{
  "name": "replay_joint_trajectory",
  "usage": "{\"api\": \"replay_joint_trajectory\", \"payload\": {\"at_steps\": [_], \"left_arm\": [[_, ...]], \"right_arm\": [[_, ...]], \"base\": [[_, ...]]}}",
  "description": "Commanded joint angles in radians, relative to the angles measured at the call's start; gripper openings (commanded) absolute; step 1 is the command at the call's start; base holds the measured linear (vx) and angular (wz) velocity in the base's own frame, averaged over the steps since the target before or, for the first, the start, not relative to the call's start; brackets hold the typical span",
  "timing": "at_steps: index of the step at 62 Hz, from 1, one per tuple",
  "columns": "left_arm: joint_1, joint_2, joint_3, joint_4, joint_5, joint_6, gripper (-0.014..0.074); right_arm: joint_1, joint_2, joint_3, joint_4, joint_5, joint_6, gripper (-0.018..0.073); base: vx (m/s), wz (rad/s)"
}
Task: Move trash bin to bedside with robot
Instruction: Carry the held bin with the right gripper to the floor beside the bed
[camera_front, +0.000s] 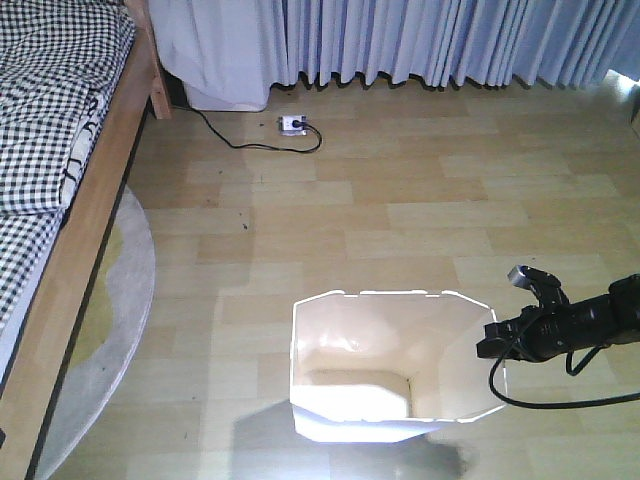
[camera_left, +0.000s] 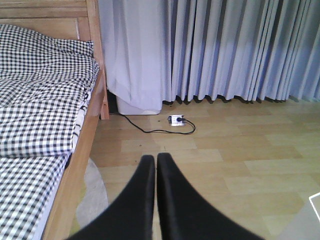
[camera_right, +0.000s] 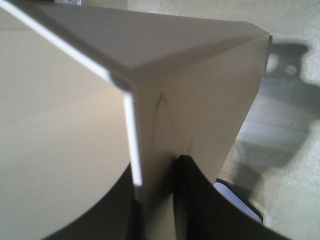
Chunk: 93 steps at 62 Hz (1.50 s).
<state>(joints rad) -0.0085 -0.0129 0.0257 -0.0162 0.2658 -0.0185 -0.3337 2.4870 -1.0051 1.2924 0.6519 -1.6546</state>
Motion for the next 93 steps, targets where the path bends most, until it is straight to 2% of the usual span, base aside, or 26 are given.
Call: {"api": "replay_joint_trajectory", "payload": {"at_steps": [1,93], "left_arm": [[-0.006,-0.012,0.019,-0.002,-0.069,-0.004,-0.0006],[-0.006,-0.012,0.019,-0.002,-0.069,-0.004,-0.0006]], "right_arm": [[-0.003,-0.073,-0.007,0.041,0.234,-0.005,-0.0005],[-0.003,-0.073,-0.007,0.041,0.237,-0.005,-0.0005]], "base": [[0.27,-0.01],[0.25,0.0]]}}
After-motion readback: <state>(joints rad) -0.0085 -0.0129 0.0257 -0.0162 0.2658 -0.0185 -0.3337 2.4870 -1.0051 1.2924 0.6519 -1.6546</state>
